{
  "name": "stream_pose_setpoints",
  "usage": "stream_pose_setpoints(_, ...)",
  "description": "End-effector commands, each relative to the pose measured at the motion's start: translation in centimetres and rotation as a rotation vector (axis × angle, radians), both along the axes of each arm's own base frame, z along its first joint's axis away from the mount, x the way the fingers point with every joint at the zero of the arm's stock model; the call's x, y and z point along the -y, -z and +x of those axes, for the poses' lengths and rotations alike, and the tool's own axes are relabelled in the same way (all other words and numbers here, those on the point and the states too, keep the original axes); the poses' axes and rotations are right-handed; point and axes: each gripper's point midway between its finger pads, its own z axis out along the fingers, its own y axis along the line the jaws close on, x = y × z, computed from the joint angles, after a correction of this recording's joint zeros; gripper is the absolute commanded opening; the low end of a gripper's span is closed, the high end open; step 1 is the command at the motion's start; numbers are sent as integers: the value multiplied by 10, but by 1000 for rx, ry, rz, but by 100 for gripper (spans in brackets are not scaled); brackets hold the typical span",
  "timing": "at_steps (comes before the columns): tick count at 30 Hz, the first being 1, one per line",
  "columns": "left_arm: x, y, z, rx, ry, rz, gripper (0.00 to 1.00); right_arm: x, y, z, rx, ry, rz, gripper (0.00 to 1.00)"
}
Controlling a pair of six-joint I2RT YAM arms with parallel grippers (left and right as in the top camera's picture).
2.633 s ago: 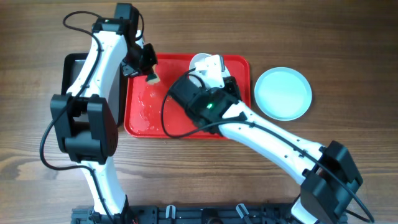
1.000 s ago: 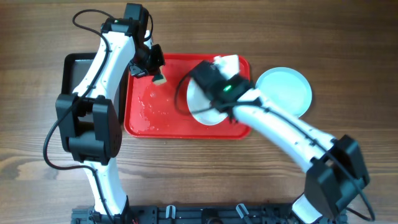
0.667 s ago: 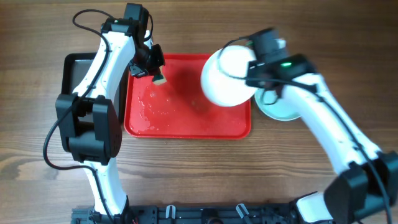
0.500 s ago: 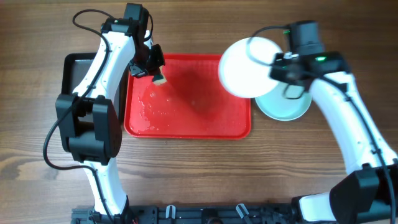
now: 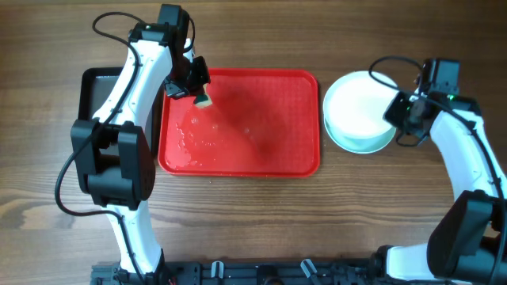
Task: Clean dirty plates on tray and stack at the side
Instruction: 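Carry the white plate right and stack it on the light-blue plates, then place the sponge on the black tray with the left gripper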
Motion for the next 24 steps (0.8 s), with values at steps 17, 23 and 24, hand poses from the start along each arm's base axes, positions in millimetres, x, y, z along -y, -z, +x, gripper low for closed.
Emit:
stream_pose_setpoints(17, -43, -17, 3, 26, -92, 30, 4, -56, -47, 15, 178, -178, 260, 55)
stream_pose_setpoints(23, -106, -45, -1, 64, -233, 39, 4, -96, -86, 12, 283, -320, 263, 60)
stream_pose_setpoints(24, -116, -44, -3, 56, -255, 48, 4, -103, -87, 12, 284, -340, 261, 60)
